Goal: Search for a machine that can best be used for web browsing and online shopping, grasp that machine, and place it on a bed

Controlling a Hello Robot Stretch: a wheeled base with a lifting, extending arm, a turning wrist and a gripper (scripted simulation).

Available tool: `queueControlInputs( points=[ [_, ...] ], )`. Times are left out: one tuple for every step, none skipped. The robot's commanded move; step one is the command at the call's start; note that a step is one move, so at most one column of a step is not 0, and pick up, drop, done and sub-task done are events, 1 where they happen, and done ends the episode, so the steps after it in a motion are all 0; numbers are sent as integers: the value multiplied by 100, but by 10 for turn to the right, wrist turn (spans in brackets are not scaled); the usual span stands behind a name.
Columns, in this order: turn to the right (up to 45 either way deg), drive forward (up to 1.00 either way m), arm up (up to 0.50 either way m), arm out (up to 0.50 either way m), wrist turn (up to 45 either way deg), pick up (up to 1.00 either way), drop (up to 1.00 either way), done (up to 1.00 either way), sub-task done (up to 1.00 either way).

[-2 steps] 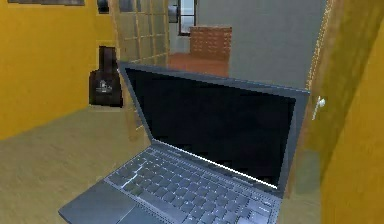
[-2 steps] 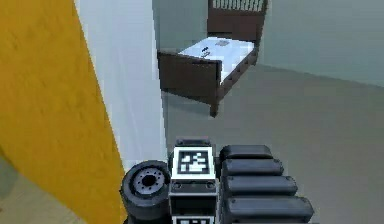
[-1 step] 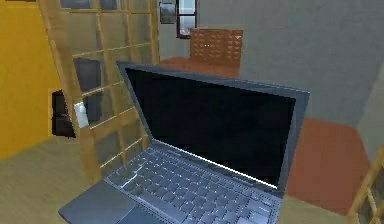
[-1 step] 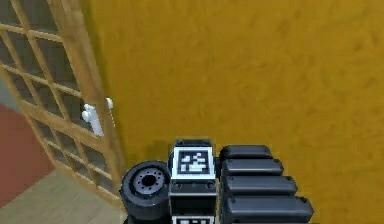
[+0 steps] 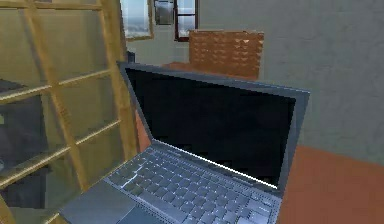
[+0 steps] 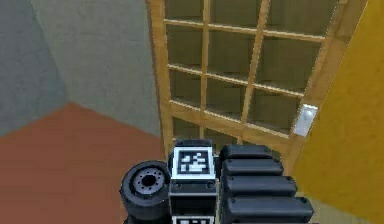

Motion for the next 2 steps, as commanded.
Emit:
queueControlInputs(
  points=[
    [30, 0, 0, 0, 0, 0, 0, 0, 0],
    [0, 100, 0, 0, 0, 0, 0, 0, 0]
  ],
)
